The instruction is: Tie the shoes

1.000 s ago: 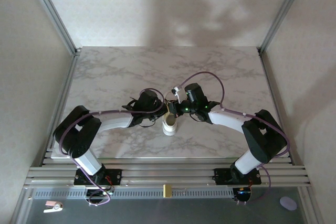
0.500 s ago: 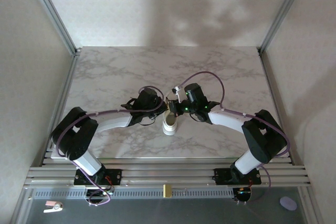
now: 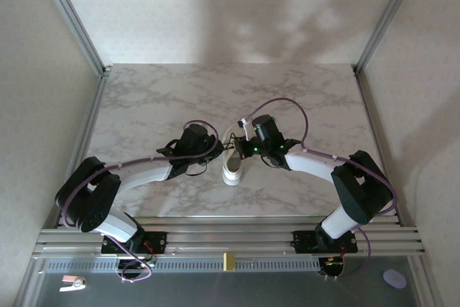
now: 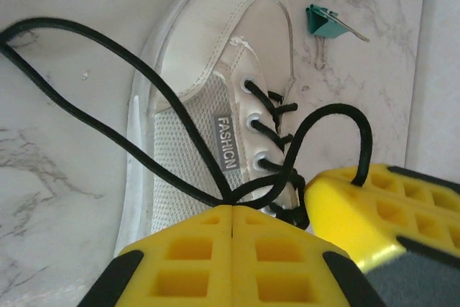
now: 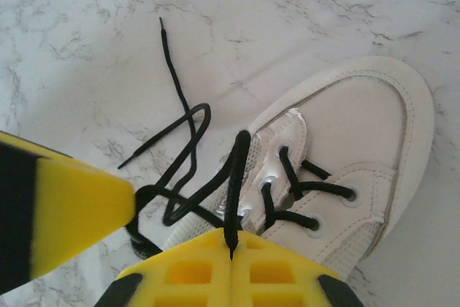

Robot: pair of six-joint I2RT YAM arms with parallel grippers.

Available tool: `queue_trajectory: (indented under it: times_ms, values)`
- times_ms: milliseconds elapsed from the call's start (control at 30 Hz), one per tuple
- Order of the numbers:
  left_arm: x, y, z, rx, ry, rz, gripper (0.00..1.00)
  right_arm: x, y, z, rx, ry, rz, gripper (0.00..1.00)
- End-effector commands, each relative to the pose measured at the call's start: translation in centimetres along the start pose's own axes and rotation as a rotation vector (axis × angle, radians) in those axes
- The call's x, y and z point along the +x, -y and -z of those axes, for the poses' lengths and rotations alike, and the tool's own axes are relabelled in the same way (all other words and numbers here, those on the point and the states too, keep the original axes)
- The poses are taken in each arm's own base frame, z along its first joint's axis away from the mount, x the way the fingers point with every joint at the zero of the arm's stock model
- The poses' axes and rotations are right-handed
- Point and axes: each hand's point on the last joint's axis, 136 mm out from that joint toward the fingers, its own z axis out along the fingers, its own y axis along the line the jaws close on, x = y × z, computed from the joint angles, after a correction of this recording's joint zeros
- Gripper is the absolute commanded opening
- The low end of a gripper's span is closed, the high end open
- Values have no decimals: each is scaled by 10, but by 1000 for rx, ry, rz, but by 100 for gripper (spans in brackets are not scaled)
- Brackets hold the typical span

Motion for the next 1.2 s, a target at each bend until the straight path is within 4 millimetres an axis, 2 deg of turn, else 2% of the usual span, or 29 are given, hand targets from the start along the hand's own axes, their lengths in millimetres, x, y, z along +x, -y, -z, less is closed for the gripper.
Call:
queue_trajectory:
  times_ms: [0, 133, 200, 333, 433, 533, 833, 967, 1167]
  values:
    - [-8, 3, 12, 55, 37, -30, 0, -10, 1, 7, 34, 14, 17, 0]
    - [-9, 3, 22, 111, 52, -34, 0, -11, 1, 8, 35, 15, 23, 0]
    - [-12, 9, 27, 147, 65, -54, 0, -12, 0, 9, 31, 17, 25, 0]
    - [-10, 10, 31, 156, 60, -95, 0, -12, -4, 10, 15, 14, 43, 0]
    - [-9, 10, 31, 164, 48, -91, 0, -13, -15, 11, -49, 9, 58, 0]
    - [-13, 20, 31, 185, 51, -86, 0, -12, -27, 11, -121, 4, 72, 0]
    - [-10, 33, 23, 224, 15, -57, 14, -7, -32, 8, -152, -23, 73, 0]
    - [-2, 39, 16, 241, -14, -61, 15, -4, -33, 9, -159, -37, 77, 0]
    - [8, 38, 0, 211, -53, -62, 14, 3, -33, 8, -162, -74, 80, 0]
